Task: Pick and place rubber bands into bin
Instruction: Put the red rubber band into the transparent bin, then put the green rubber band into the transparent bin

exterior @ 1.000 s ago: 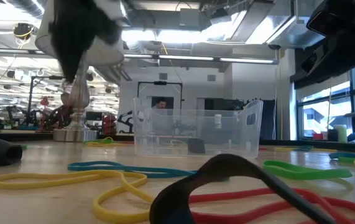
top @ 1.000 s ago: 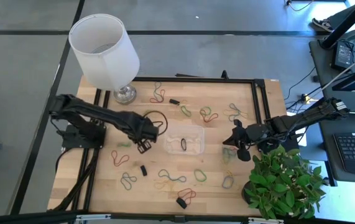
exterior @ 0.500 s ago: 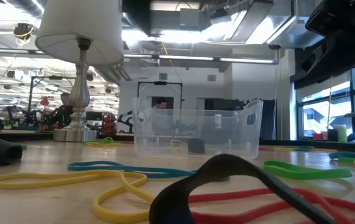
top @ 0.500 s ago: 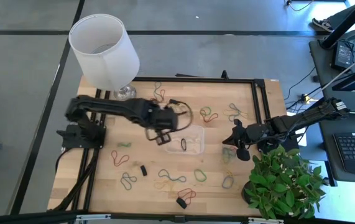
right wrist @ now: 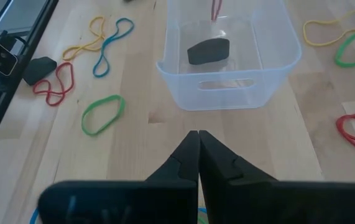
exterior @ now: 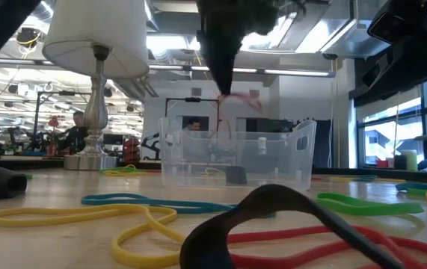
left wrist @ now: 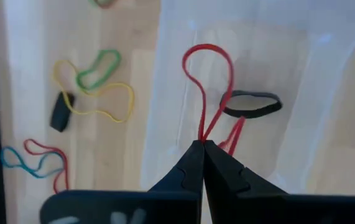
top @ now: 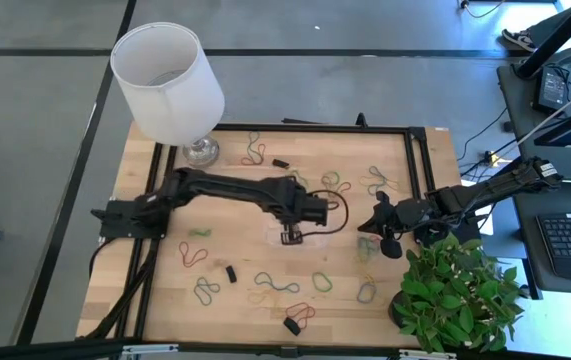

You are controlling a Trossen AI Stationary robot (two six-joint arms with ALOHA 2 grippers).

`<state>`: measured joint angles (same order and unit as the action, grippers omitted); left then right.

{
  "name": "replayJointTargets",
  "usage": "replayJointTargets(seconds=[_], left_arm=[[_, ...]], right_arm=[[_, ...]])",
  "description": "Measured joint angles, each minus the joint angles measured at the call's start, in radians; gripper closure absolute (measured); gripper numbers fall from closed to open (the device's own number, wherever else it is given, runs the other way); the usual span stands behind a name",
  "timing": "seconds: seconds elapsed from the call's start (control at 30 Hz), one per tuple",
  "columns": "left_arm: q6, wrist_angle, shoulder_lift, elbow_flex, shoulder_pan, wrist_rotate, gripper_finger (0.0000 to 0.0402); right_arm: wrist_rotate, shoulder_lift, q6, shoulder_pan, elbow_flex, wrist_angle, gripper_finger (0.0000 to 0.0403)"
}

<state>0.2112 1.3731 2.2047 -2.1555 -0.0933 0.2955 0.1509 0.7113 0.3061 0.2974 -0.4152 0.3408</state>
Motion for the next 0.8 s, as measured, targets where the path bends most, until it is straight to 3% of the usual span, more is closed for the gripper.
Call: replayJointTargets(seconds=[0.2, 0.37, 0.6, 0.8], left_arm=[[-0.076, 0.017, 0.071, 0.000, 0.000, -0.062, 0.0394], [-0.079, 0.030, 0.092, 0.000, -0.003, -0.066, 0.0346], [-0.084, 0.047, 0.065, 0.000, 0.008, 0.009, 0.0276], [-0.070, 0.082, -0.036, 0.005, 0.011, 0.130, 0.0277]], right_arm=[[0.000, 0.000, 0.002, 0.000, 0.000, 0.001, 0.0397], [-0.001, 0.000, 0.003, 0.000, 0.000, 0.001, 0.0397], [-0.002, 0.000, 0.030, 0.000, 0.000, 0.000, 0.0397], [-0.002, 0.000, 0.061, 0.000, 0.000, -0.018, 0.0397]])
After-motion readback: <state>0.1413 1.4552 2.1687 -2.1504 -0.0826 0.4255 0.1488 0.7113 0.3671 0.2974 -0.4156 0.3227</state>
